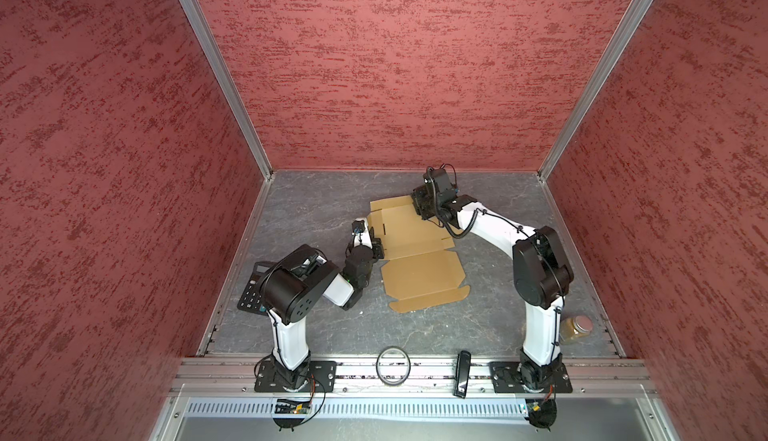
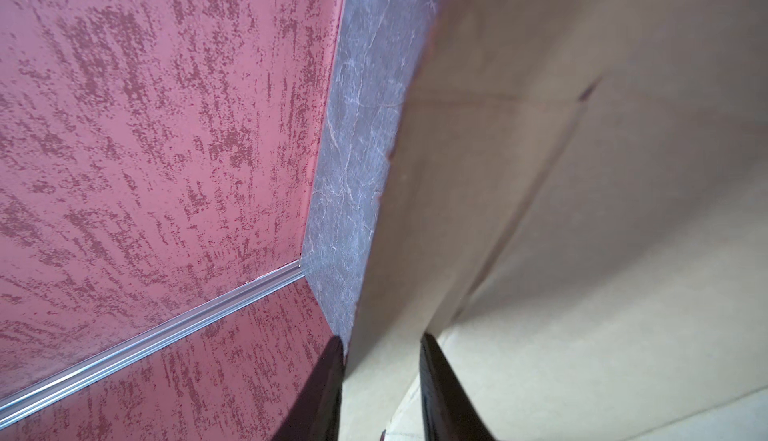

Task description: Fold the paper box

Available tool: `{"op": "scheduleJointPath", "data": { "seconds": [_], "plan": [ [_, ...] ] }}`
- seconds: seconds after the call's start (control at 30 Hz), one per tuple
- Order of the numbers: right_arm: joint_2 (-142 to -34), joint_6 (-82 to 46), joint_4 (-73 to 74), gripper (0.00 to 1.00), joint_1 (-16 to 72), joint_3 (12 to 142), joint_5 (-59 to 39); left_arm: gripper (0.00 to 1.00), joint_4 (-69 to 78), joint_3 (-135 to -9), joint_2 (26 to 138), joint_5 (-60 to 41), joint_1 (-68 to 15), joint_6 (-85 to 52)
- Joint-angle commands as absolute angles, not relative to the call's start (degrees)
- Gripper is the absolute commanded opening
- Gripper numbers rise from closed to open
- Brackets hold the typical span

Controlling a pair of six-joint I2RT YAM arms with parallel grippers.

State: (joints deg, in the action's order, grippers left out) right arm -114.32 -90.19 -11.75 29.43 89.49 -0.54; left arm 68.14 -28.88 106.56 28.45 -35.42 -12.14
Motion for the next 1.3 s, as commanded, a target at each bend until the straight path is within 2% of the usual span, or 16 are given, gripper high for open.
{"op": "scheduleJointPath", "data": {
  "seconds": [0.0, 0.8, 1.1, 1.27],
  "plan": [
    [-113.45, -95.67, -11.02, 0.30, 29.44, 88.58, 2.10, 0.00, 69.00, -29.83, 107.51, 29.18, -35.72, -11.77],
    [-109.09, -97.27, -9.32, 0.25, 31.09, 82.21, 3.56, 0.00, 63.73, -31.21, 106.62, 32.56, -35.24, -16.23],
    [-108.92, -97.30, -8.78, 0.17, 31.48, 81.85, 3.69, 0.00, 63.52, -30.90, 106.06, 32.81, -35.25, -17.53],
    [-109.14, -97.55, -8.74, 0.17, 31.59, 81.83, 3.69, 0.00, 63.53, -30.91, 105.97, 32.80, -35.24, -17.93]
  ]
}}
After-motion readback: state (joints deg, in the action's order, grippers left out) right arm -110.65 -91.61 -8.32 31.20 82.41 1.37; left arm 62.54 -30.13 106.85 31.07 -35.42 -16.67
